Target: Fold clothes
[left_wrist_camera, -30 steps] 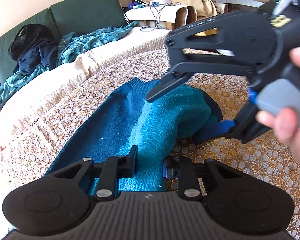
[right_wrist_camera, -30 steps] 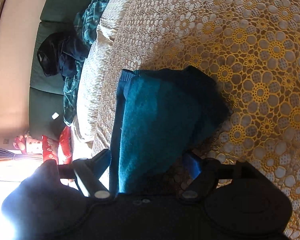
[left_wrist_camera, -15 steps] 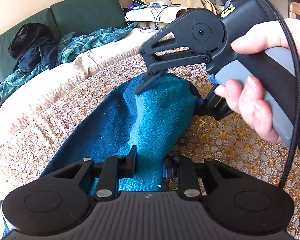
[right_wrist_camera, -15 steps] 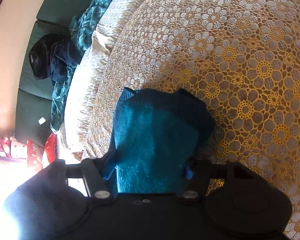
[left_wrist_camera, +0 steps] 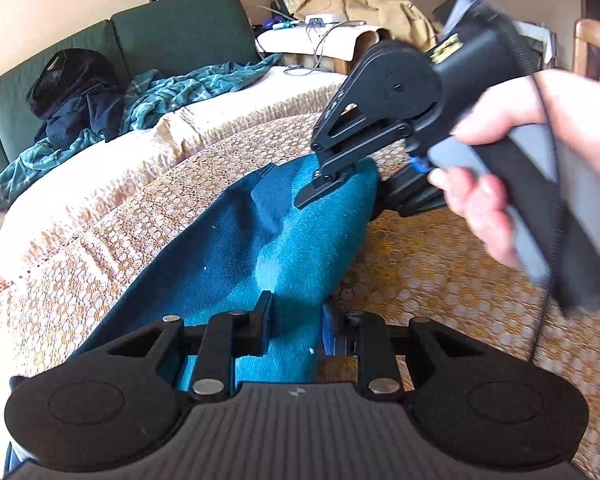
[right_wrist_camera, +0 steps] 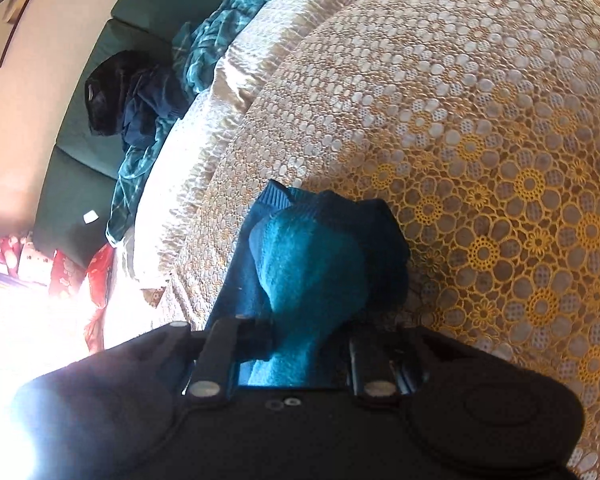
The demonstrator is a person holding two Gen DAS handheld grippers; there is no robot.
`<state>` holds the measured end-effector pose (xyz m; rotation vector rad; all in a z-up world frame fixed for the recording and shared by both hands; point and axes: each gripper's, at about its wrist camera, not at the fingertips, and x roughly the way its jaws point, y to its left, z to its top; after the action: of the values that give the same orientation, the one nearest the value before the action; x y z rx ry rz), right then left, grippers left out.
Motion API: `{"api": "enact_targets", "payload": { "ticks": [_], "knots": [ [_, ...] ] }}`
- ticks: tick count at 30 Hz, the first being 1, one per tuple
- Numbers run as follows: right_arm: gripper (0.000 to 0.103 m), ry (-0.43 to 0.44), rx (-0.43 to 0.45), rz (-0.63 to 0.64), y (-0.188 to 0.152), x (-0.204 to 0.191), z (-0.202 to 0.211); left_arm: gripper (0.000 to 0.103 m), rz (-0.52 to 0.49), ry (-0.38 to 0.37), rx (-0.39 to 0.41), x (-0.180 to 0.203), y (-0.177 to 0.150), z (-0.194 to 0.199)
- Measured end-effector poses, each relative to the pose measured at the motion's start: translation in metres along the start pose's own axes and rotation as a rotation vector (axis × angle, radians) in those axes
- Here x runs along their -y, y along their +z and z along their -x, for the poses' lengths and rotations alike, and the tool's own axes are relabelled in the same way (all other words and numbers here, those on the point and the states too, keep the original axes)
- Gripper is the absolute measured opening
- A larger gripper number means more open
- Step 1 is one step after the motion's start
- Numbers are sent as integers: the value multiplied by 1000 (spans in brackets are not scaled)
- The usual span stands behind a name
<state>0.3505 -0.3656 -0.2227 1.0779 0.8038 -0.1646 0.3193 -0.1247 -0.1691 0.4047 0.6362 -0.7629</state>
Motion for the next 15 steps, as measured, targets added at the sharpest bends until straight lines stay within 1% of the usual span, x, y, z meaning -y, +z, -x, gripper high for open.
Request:
{"api": "enact_targets", "payload": {
  "ticks": [3, 5, 9, 13, 15],
  "knots": [
    [103, -3, -3, 31, 2, -3, 3, 22, 59, -40, 38, -8, -4, 20],
    [103, -3, -11, 43, 4, -3, 4, 22, 57, -21, 18, -11, -7, 20],
    [103, -2, -16, 98, 4, -8, 10, 22, 83, 6, -41, -20, -19, 4],
    [103, 2, -11, 169, 2, -17, 15, 22, 122, -31, -71, -23, -27, -8],
    [103, 2, -12, 200, 1, -21, 15, 22, 136, -42, -102, -22, -32, -17]
  ]
}}
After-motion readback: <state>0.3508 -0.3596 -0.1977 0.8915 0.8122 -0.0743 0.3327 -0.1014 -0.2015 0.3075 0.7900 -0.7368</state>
